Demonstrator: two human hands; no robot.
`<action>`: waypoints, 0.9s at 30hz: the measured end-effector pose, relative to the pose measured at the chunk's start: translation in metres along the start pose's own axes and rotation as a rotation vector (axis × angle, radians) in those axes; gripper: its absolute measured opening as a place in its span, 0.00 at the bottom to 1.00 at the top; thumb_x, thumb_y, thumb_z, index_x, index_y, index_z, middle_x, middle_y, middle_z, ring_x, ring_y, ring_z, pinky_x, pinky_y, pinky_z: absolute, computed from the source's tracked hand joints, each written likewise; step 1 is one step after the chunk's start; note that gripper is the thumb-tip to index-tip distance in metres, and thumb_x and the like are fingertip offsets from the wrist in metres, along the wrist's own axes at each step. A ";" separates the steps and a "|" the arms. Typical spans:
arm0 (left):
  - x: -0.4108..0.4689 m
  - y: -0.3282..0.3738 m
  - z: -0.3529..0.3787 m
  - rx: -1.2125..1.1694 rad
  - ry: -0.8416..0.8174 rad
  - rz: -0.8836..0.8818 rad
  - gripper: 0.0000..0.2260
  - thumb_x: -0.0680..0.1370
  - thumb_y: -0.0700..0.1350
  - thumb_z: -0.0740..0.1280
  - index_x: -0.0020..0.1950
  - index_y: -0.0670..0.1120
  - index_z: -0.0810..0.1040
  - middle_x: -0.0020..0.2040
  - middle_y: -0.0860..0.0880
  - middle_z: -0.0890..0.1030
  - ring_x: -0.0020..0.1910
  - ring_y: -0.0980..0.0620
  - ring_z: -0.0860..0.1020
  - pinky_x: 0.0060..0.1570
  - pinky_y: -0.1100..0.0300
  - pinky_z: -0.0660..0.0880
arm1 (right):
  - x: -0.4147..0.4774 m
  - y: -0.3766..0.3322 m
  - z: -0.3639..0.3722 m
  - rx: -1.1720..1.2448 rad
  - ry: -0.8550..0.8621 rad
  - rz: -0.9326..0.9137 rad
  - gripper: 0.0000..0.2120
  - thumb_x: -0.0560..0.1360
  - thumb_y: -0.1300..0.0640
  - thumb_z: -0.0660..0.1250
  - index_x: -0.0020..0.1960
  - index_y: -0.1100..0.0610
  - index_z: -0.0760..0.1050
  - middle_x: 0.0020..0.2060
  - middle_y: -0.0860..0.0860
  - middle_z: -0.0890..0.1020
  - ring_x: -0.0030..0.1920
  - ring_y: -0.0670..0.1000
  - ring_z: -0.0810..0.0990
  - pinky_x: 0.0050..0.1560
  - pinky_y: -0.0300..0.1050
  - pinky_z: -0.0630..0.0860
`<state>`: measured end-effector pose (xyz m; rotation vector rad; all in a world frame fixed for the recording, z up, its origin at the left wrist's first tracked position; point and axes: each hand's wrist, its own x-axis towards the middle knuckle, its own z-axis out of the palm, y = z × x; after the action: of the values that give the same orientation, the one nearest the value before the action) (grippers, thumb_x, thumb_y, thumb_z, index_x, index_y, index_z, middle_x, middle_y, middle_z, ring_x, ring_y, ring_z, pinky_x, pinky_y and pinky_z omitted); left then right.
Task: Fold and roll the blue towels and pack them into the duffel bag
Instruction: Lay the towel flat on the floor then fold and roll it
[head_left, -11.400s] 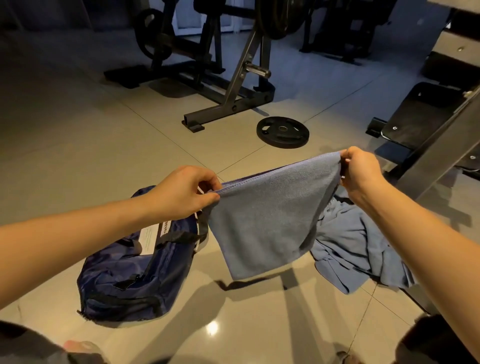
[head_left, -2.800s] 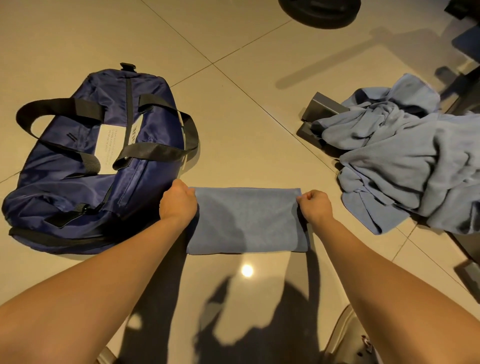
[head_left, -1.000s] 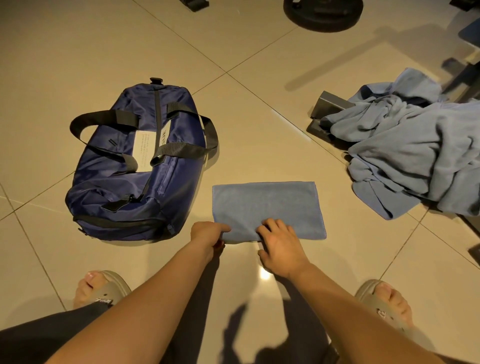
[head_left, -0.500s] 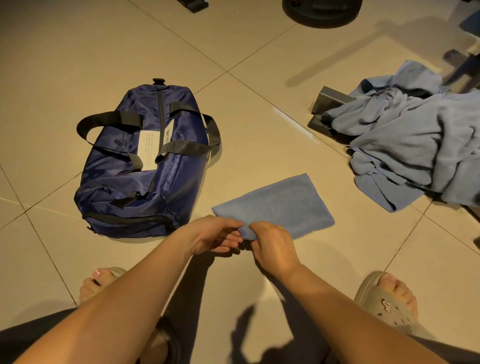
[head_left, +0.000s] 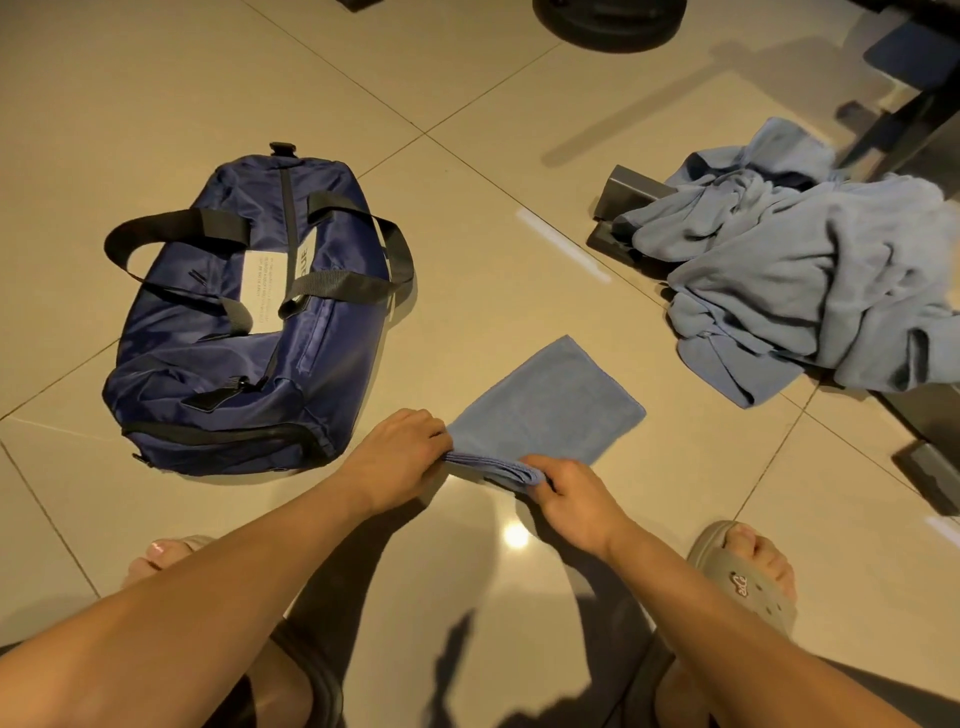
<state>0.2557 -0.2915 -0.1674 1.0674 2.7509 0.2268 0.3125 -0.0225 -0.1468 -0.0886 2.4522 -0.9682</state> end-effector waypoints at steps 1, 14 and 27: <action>0.001 0.003 -0.002 0.009 -0.005 0.052 0.12 0.82 0.52 0.64 0.63 0.51 0.79 0.58 0.50 0.80 0.55 0.49 0.76 0.61 0.55 0.73 | -0.003 0.000 -0.002 -0.117 0.002 -0.058 0.11 0.75 0.57 0.59 0.50 0.49 0.80 0.42 0.47 0.84 0.45 0.54 0.79 0.52 0.50 0.74; 0.008 0.005 -0.006 0.296 -0.209 0.544 0.17 0.77 0.44 0.74 0.65 0.48 0.79 0.59 0.47 0.80 0.56 0.47 0.77 0.62 0.53 0.74 | -0.054 0.006 0.040 -0.571 0.182 -0.213 0.03 0.70 0.56 0.70 0.43 0.50 0.79 0.38 0.48 0.80 0.38 0.55 0.77 0.41 0.47 0.73; -0.007 0.018 0.016 -0.264 -0.249 -0.055 0.13 0.83 0.57 0.59 0.53 0.55 0.82 0.50 0.58 0.81 0.50 0.55 0.71 0.55 0.56 0.72 | -0.072 0.020 0.068 -0.313 0.208 0.100 0.09 0.80 0.51 0.58 0.47 0.52 0.75 0.45 0.47 0.75 0.48 0.54 0.74 0.50 0.50 0.68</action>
<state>0.2763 -0.2820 -0.1780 0.8840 2.4431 0.4062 0.4103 -0.0334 -0.1713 0.0310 2.7534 -0.5696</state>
